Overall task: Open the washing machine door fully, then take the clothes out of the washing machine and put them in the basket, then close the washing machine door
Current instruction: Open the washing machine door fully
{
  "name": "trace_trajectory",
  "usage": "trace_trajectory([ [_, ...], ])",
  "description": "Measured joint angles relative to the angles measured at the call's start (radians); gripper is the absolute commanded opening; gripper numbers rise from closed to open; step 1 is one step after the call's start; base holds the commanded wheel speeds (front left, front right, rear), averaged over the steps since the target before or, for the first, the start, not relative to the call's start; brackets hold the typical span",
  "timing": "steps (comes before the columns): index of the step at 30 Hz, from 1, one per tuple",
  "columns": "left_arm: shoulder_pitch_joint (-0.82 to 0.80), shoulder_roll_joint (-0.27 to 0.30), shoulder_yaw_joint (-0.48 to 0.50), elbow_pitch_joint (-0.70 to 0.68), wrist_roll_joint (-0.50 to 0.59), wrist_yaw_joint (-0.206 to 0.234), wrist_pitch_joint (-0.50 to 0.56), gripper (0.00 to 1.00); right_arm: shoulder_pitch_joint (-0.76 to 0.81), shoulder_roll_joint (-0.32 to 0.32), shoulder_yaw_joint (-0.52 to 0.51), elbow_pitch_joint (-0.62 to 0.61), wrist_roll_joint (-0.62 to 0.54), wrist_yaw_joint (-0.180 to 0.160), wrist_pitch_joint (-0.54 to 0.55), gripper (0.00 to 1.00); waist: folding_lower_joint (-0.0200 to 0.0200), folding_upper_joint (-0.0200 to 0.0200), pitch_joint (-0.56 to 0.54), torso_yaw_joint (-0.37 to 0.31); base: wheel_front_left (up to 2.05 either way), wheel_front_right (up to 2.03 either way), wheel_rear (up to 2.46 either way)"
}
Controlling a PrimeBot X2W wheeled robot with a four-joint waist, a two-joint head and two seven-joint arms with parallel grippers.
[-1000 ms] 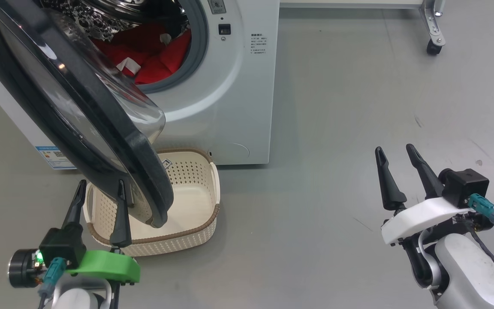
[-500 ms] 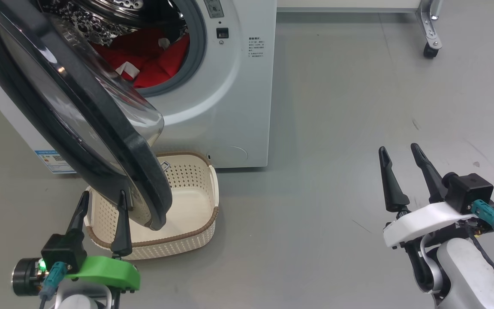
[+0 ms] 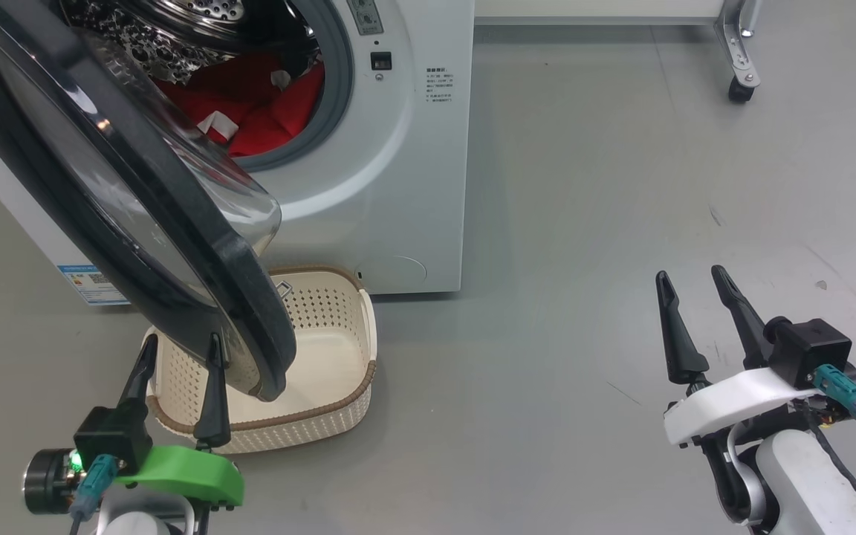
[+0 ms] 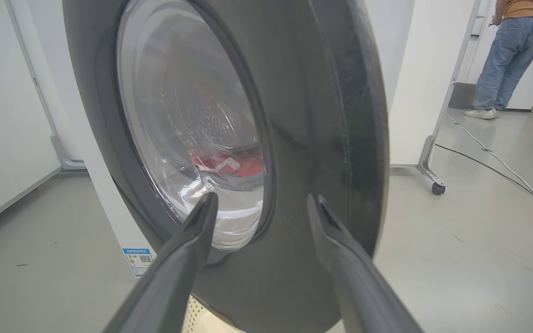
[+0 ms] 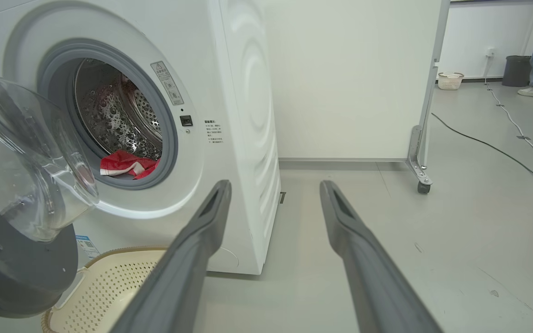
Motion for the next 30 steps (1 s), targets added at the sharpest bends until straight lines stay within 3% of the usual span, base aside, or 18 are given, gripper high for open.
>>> trace_trajectory([
  [16,0.000,0.000,0.000,0.003,0.000,-0.001,0.000,1.00,0.021,0.014,-0.028,-0.007,-0.030,0.002,0.000,1.00,0.0000,0.0000,-0.001,0.002,0.00,0.00,0.00],
  [17,0.000,0.000,-0.001,0.003,-0.001,-0.001,0.000,0.88,0.022,0.014,-0.028,-0.007,-0.036,0.002,0.000,1.00,0.0000,0.0000,-0.001,0.002,0.00,0.00,0.00],
  [18,0.000,0.000,-0.001,0.003,-0.001,-0.001,0.000,0.44,0.022,0.014,-0.028,-0.007,-0.044,0.002,0.000,1.00,0.0000,0.0000,-0.001,0.003,0.00,0.00,0.00],
  [20,0.000,0.000,-0.002,0.003,-0.003,-0.002,0.000,0.00,0.023,0.014,-0.028,-0.007,-0.047,0.002,0.000,1.00,0.0000,0.0000,0.001,0.004,0.00,0.00,0.00],
  [30,0.000,0.000,-0.003,0.002,-0.006,-0.007,0.000,0.00,0.025,0.032,-0.044,-0.011,-0.054,0.011,0.000,1.00,0.0000,0.0000,0.011,0.007,0.00,0.00,0.00],
])
